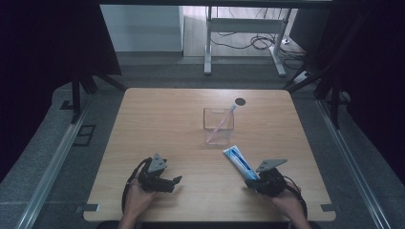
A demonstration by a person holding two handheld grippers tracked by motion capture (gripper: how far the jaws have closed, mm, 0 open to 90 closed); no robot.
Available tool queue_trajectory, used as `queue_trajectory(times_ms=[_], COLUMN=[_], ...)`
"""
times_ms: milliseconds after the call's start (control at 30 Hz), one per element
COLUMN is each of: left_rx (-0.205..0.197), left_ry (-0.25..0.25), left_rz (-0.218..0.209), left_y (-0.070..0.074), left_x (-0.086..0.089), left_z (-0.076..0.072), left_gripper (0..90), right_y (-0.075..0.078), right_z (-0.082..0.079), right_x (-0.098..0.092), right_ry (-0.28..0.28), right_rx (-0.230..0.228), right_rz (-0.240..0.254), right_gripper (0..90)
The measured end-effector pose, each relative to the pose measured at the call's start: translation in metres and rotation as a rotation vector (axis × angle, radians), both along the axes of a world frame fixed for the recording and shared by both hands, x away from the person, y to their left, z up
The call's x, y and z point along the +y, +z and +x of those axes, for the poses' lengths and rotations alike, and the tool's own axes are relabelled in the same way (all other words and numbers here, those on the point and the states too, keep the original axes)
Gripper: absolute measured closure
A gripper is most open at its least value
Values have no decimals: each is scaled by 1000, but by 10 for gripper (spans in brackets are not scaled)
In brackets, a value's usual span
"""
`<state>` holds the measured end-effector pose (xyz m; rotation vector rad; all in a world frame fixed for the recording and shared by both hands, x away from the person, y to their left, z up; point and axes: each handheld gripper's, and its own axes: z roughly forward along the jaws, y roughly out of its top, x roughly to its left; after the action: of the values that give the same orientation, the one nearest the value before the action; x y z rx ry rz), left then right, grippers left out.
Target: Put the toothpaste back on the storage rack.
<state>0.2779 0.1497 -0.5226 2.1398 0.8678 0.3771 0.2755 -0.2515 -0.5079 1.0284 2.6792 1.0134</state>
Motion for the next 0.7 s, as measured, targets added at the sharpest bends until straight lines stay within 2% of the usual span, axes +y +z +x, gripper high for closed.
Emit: queue_trajectory(times_ms=[367, 467, 567, 700], left_rx=[1, 1, 2, 3], left_ry=[-5, -7, -7, -9], left_rz=[0, -1, -1, -4], left_y=[0, 0, 0, 0], left_x=[-1, -1, 0, 0], left_z=[0, 0, 0, 0], left_gripper=[135, 135, 135, 135], right_y=[1, 3, 11, 23], right_z=[4, 3, 2, 5], right_x=[-24, -24, -23, -25], right_ry=[-46, -32, -22, -23], right_rx=[3, 3, -4, -23], right_rz=[-9, -9, -3, -31], right_gripper=[874, 859, 833, 771])
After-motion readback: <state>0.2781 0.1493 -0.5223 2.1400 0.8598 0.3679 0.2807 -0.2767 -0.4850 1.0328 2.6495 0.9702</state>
